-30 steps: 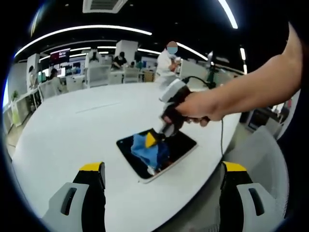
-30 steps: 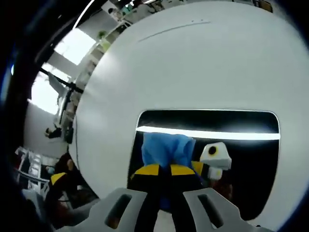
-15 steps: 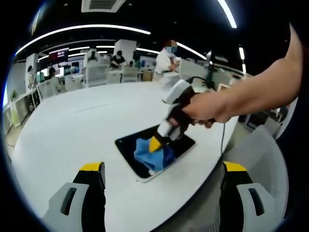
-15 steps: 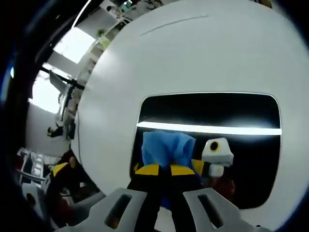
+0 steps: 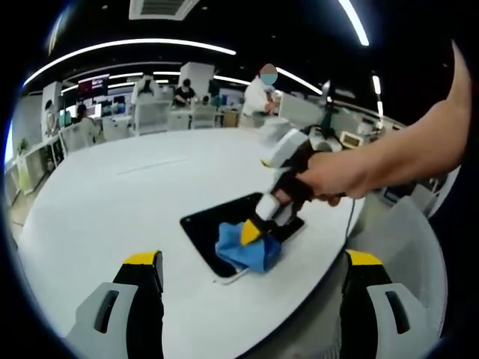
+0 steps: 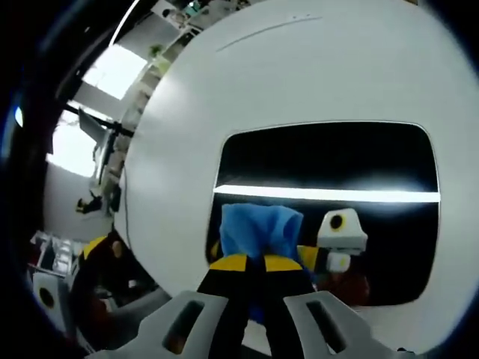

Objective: Wipe the mirror surface with the cleaning cloth until all visible marks leave the cleaned area.

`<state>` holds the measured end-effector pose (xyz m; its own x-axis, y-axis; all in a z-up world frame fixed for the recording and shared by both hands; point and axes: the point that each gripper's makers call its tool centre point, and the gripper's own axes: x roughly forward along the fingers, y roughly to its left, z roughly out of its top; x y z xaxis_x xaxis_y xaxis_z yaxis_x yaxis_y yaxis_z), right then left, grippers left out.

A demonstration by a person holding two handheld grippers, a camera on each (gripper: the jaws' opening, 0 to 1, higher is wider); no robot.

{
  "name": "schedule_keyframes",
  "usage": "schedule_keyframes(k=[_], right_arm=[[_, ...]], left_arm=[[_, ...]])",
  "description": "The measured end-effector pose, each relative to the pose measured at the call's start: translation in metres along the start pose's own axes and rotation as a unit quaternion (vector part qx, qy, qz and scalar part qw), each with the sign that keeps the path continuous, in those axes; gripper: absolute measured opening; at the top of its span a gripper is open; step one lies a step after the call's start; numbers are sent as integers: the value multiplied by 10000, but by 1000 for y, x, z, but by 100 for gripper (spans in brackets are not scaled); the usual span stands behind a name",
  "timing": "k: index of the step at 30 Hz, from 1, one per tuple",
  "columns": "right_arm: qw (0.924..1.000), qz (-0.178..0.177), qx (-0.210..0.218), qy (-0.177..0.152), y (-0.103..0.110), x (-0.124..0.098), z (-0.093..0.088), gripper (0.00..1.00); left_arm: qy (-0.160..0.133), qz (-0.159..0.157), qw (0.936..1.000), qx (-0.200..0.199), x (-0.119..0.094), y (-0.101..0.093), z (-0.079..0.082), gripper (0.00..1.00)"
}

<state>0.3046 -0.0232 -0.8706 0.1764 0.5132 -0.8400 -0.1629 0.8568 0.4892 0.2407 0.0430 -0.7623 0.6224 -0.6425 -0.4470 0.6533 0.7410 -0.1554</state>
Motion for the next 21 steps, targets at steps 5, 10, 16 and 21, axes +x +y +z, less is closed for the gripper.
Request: schedule_keyframes(k=[5,10,16,21], right_arm=[[9999,55,95,-17,2,-2,-8,0],[9998,130,163,30,3,-2,-13,0],[9993,214,286,77,5,-3,-19,0],[9994,234,254,79,4,-2,-19,0]], left_arm=[[16,8,10000,-7,0,0,0,100],[0,21,10000,-17,0,-1,2,100],[-44,51,10000,-25,0,0,3,100],[-43,91,9999,12,0,1,2,100]])
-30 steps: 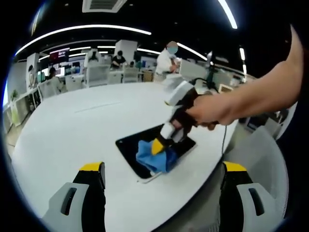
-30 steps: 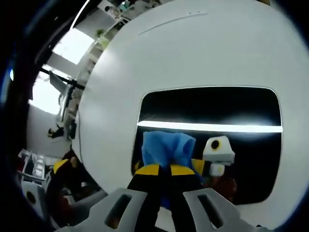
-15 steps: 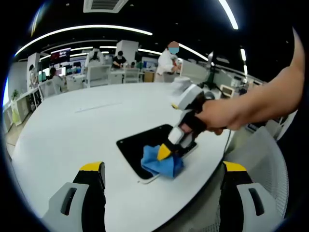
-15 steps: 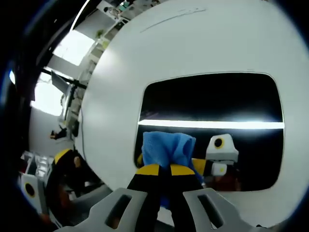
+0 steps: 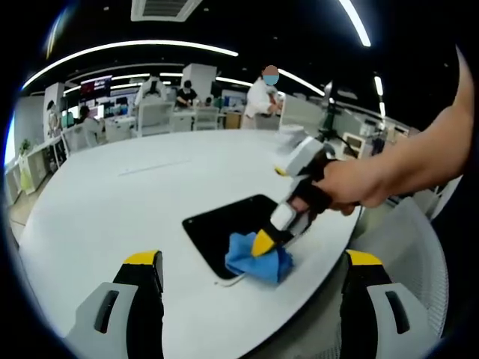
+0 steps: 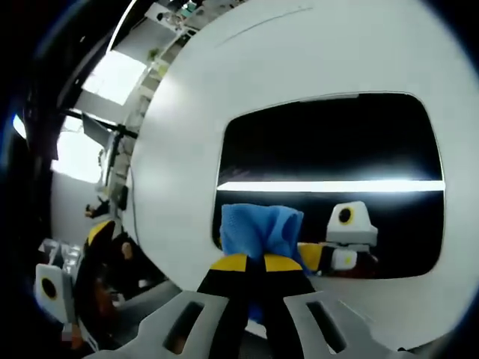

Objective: Wipe the mirror surface with the cleaning cloth until all visible marks leave the cleaned area.

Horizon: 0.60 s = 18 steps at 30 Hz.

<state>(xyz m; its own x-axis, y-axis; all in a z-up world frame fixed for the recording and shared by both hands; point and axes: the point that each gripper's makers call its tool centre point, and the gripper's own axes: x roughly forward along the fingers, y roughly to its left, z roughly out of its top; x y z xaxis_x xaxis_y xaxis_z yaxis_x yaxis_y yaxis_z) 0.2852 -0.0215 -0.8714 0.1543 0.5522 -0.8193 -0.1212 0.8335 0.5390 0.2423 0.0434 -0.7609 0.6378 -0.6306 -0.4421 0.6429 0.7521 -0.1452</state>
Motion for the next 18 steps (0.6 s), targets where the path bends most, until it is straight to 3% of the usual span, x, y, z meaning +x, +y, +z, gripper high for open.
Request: schedule_keyframes(k=[18], right_arm=[[9999,52,-10,-97,-5,-6,-1,0]], left_arm=[[102,-12,9999,128,2,-4,-3,100]])
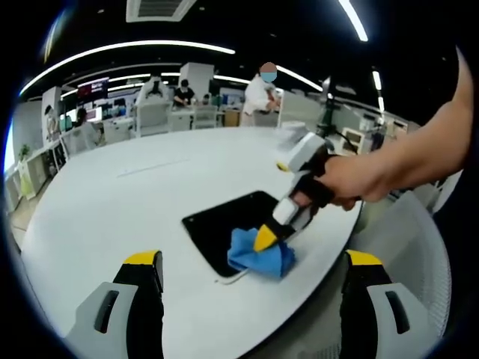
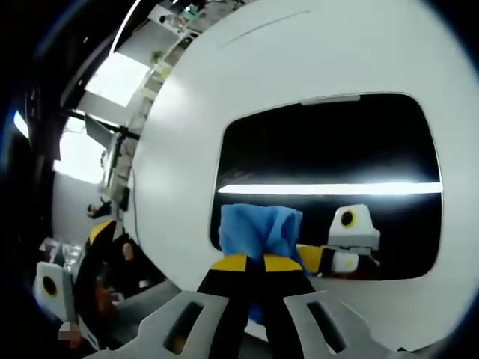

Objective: Wipe the mirror surface with the cleaning cloth until all visible marks leave the cleaned area.

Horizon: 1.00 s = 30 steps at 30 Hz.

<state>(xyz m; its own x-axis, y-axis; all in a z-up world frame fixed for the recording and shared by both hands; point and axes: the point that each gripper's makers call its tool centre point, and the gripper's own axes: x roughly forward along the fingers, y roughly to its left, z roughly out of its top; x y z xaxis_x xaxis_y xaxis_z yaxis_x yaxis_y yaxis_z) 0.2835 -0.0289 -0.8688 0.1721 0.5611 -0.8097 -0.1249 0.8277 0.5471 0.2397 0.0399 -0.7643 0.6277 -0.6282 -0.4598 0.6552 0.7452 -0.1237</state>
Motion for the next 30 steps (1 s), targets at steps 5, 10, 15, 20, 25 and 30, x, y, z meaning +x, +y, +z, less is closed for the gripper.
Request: schedule_keyframes(k=[5,10,15,20,25,30], right_arm=[[10000,0,-22,2,-2,-1,0,0],[10000,0,-21,-7,-6,-4,-1,0],[10000,-14,-29,-8,-10,-5,1,0],[10000,-12,-15,-5,-15,-8,1,0],[10000,-41,-4,-9,-19,-13,1,0],[10000,-55,-1,-15,-20,-14,1,0]], left_arm=[[8,-14,10000,16,0,-1,1,100],[-14,-14,10000,-2,0,0,1,100],[-21,-15,10000,-6,0,1,1,100],[-16,-13,10000,-8,0,2,0,100],[-28,6,10000,4,0,2,1,100],[-49,6,10000,-3,0,2,2,100]])
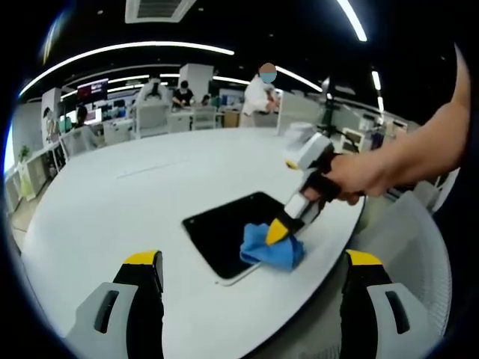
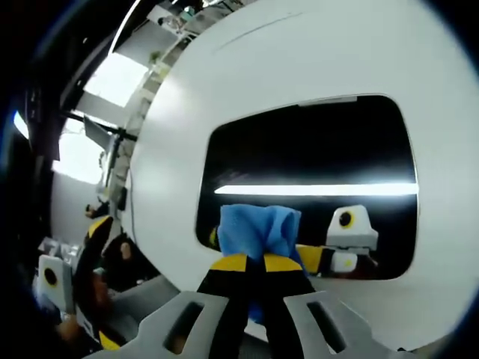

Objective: Wipe the mirror surface with the cleaning cloth until all visible marks leave the cleaned area.

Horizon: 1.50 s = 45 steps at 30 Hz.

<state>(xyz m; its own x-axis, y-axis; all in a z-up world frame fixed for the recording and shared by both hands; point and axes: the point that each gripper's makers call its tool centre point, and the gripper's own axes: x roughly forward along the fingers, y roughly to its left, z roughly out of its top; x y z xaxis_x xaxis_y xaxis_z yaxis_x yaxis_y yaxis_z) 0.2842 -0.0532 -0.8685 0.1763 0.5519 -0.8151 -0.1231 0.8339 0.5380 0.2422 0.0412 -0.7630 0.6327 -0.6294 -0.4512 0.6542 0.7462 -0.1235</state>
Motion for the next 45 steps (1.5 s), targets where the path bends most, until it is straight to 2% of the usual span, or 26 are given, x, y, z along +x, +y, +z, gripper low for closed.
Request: schedule_keyframes(k=[19,36,45], right_arm=[[9999,-40,-91,28,-1,3,6,0],[9999,-88,-139,-40,-4,6,29,0],[9998,-97,-183,-52,-7,8,48,0]], left_arm=[[3,8,10000,26,0,0,0,100],[42,43,10000,30,1,-1,0,100],[76,52,10000,14,2,2,-3,100]])
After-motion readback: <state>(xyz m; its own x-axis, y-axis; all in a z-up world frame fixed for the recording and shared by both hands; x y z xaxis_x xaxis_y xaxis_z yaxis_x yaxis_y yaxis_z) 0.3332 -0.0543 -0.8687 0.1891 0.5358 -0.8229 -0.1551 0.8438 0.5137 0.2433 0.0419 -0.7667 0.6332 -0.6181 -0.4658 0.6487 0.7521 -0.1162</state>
